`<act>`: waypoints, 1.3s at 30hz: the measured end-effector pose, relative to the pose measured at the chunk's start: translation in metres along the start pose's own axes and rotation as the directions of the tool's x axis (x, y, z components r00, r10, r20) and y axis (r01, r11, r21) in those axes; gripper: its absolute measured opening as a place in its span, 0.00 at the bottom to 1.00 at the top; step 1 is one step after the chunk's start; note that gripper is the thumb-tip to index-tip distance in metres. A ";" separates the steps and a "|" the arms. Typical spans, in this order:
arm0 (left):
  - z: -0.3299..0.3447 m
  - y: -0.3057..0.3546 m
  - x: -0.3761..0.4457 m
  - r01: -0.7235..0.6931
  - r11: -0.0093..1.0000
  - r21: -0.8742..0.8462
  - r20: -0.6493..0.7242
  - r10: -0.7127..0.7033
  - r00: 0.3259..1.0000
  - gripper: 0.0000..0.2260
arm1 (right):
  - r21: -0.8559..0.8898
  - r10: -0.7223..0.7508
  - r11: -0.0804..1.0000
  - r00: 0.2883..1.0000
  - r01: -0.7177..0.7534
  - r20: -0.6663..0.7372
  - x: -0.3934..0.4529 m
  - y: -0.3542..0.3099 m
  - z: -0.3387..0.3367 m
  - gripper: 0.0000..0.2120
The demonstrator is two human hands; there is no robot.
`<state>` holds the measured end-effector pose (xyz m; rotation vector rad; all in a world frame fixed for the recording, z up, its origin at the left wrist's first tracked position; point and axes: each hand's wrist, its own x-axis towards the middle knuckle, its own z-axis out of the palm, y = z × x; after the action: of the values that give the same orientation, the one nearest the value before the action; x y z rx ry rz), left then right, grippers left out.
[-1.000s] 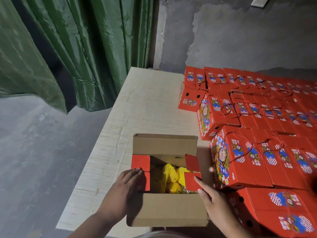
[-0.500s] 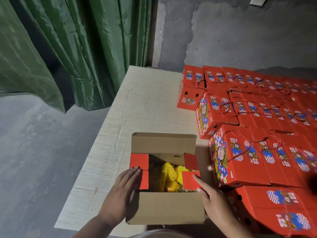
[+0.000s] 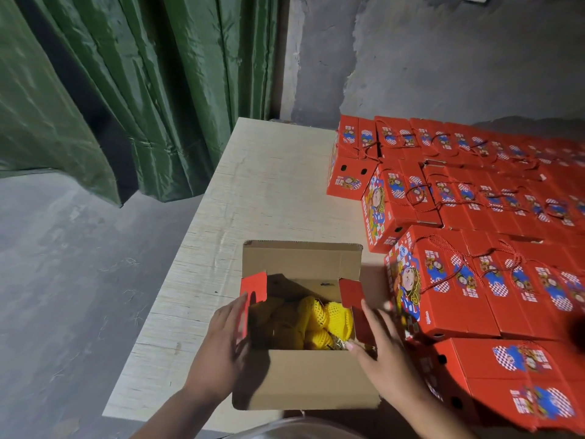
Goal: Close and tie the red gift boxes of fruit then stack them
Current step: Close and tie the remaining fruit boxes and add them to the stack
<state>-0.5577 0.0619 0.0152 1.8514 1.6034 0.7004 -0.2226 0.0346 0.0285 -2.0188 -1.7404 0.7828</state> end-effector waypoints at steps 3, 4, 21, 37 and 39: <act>0.006 -0.001 0.000 0.128 0.973 -0.190 -0.107 -0.150 0.983 0.35 | 0.018 -0.008 1.000 1.000 0.008 -0.003 0.010 -0.007 0.000 0.42; 0.007 -0.001 -0.001 0.176 0.941 -0.289 -0.140 -0.223 0.965 0.31 | 0.031 -0.009 0.999 1.000 0.010 -0.006 0.013 -0.009 0.001 0.41; 0.008 0.002 0.000 -0.052 0.997 -0.051 0.105 0.057 0.993 0.35 | 0.064 -0.009 0.998 1.000 0.008 0.011 0.021 -0.013 0.007 0.34; 0.015 -0.005 0.004 -0.121 0.988 0.096 0.154 0.106 0.982 0.28 | 0.008 -0.017 1.000 0.994 0.016 0.108 0.012 -0.007 0.015 0.44; 0.016 -0.005 0.004 -0.120 0.987 0.102 0.150 0.104 0.983 0.28 | 0.013 -0.017 1.000 0.993 0.016 0.113 0.012 -0.002 0.017 0.38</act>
<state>-0.5490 0.0649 0.0009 2.0368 1.4812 0.5203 -0.2341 0.0449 0.0148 -1.9843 -1.8066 0.9166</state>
